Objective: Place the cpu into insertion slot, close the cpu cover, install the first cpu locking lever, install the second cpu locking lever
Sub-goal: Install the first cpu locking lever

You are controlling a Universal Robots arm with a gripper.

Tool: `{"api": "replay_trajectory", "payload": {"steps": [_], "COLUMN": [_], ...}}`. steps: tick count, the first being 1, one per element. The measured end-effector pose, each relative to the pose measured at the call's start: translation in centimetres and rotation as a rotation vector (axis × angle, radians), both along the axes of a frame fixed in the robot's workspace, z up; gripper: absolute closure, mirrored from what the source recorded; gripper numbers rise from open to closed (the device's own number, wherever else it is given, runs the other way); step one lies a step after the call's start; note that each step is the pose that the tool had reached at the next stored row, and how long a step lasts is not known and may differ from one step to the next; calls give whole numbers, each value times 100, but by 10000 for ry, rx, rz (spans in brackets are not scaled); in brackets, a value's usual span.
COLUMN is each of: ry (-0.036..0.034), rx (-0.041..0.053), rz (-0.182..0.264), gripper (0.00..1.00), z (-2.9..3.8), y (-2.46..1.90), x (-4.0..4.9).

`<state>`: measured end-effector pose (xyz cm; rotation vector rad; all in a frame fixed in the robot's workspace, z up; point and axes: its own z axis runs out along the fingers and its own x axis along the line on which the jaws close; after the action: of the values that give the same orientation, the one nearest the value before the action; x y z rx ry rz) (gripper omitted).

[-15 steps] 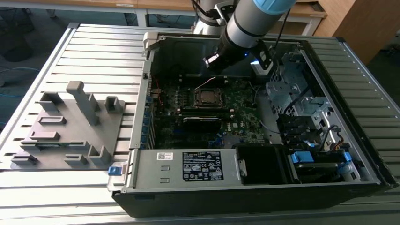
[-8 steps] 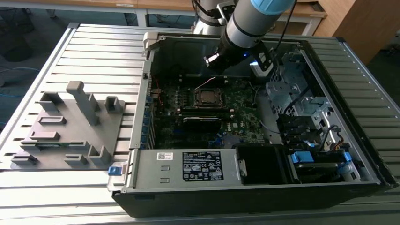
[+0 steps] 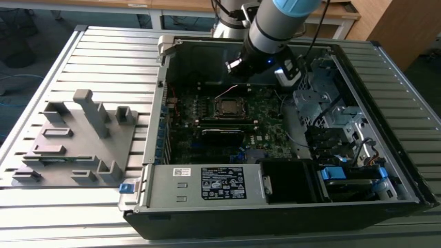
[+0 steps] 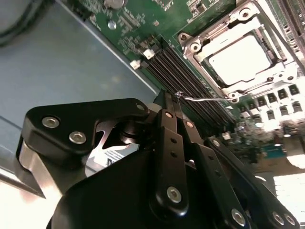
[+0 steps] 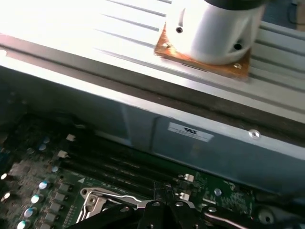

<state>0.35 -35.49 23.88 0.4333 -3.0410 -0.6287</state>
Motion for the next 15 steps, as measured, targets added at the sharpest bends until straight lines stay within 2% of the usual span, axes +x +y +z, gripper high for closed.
{"api": "replay_trajectory", "payload": {"steps": [3, 5, 7, 8, 15], "ry": [-73, -159, -280, -323, -394], "rx": [-98, -264, -457, -488, -490], "rz": [-432, -599, -713, -747, -853], "gripper": [90, 90, 90, 90, 90], "z": [-4, -4, -4, -4, -16], "y": [0, 0, 0, 0, -1], "x": [0, 0, 0, -6, -127]}}
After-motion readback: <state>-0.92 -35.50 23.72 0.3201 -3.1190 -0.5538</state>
